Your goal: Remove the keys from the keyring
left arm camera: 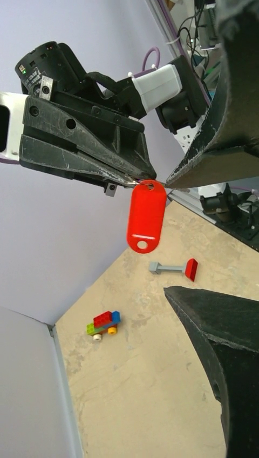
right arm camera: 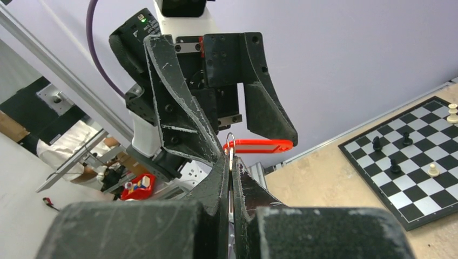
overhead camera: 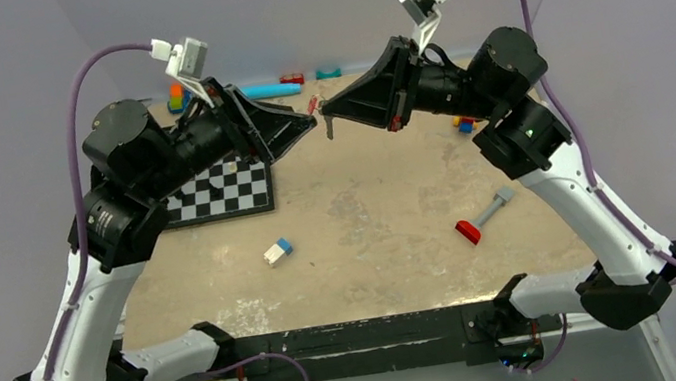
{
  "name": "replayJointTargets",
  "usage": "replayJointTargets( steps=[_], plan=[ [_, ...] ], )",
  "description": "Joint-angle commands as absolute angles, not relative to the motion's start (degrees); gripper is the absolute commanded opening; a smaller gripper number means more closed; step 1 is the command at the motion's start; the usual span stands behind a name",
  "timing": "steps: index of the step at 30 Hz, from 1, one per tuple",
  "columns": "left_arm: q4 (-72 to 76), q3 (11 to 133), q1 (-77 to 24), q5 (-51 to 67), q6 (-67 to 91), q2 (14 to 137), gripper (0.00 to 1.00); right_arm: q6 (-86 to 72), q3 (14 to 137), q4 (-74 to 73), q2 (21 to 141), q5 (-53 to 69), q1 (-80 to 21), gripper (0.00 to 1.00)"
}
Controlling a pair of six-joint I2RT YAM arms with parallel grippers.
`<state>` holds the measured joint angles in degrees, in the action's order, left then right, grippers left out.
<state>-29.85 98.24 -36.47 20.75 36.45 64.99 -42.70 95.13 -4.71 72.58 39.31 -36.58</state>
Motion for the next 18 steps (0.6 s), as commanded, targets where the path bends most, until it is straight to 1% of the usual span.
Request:
replayJointTargets(
  steps=[1,3,6,12,15,18],
  plan=[
    [-33.89,105.39,-36.5,21.34,30.77,64.89,0.71,-40.88,95.33,-5.07,71.37,38.15,-36.41,0.0],
    [-38.12,110.01,-36.53,22.77,27.25,66.66,0.68,-39.87,95.74,-6.78,71.41,38.59,-36.39,0.0],
    [-46.0,117.52,-36.41,24.01,21.86,70.1,0.61,-36.82,98.03,-11.76,72.18,38.81,-36.39,0.0],
    [-59.34,130.66,-36.31,28.53,14.22,77.14,0.56,-26.09,104.7,-26.53,74.7,40.84,-36.39,0.0],
    [-59.59,130.12,-36.32,30.21,12.93,78.2,0.52,-22.09,110.09,-33.85,78.06,44.73,-36.39,0.0],
    [-60.26,130.09,-36.31,30.65,12.74,79.57,0.5,-20.84,112.93,-37.63,80.4,47.6,-36.39,0.0]
  ],
)
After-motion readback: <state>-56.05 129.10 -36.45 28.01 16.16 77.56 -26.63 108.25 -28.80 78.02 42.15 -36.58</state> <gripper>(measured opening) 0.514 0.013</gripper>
